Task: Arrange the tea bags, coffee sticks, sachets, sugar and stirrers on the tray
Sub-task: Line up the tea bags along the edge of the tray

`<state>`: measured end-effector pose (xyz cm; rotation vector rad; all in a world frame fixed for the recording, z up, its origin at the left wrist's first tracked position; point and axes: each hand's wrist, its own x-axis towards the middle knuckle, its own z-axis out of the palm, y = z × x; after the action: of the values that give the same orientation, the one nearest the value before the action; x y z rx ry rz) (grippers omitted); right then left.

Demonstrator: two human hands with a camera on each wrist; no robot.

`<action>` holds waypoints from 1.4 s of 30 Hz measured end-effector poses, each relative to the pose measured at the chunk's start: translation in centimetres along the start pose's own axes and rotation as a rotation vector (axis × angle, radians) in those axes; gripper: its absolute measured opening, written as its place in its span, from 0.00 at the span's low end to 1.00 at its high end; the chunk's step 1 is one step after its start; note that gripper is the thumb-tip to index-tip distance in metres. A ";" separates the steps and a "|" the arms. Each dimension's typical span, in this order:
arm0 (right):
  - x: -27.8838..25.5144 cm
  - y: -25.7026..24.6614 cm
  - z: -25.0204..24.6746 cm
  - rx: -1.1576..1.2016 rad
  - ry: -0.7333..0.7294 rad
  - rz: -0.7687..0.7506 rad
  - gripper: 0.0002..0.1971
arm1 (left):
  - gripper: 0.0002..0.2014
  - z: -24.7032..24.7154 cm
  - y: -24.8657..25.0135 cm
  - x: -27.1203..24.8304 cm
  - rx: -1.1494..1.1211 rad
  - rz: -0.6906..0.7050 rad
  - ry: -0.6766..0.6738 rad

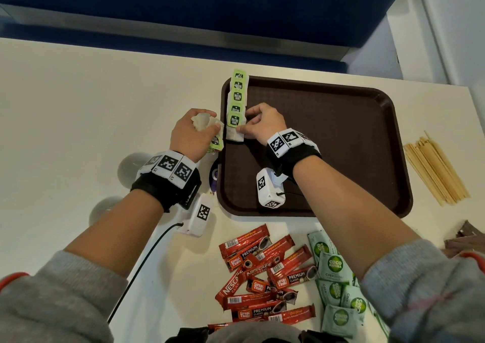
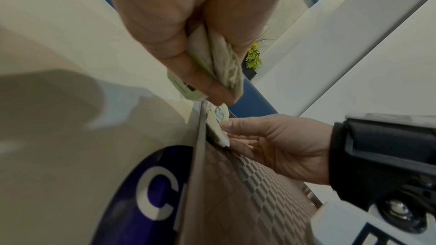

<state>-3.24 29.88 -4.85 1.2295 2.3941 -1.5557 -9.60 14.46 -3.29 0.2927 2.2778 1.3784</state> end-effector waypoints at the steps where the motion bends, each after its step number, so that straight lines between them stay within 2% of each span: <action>1: 0.0 0.0 0.1 -0.002 -0.002 0.000 0.20 | 0.08 0.0 0.0 0.0 -0.003 -0.001 0.000; 20: 0.1 0.2 -0.5 -0.014 0.016 -0.059 0.14 | 0.12 0.4 -0.4 0.3 0.022 0.003 -0.012; 25: -0.5 0.0 -1.0 -0.018 0.041 -0.082 0.10 | 0.13 0.6 -0.3 0.1 0.001 0.016 -0.010; 27: -1.0 -0.4 -1.1 0.001 -0.006 -0.099 0.11 | 0.12 0.7 -0.2 -0.2 -0.018 0.018 -0.018; 30: -1.8 -1.0 -1.3 0.034 -0.191 -0.118 0.13 | 0.13 0.7 0.0 -0.6 -0.069 0.016 -0.048; 33: -2.5 -1.6 -1.5 0.072 -0.337 -0.142 0.09 | 0.16 0.6 0.2 -1.0 -0.090 0.045 -0.083; 37: -3.0 -2.1 -2.2 0.129 -0.407 -0.167 0.01 | 0.18 0.4 0.4 -1.5 -0.115 0.099 -0.155; 42: -3.1 -2.1 -2.5 0.184 -0.415 -0.154 0.04 | 0.14 0.5 0.7 -1.8 -0.123 0.085 -0.183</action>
<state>-1.51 29.59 -0.69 0.6623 2.1552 -1.8886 -7.80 14.38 -2.38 0.4602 2.0448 1.4633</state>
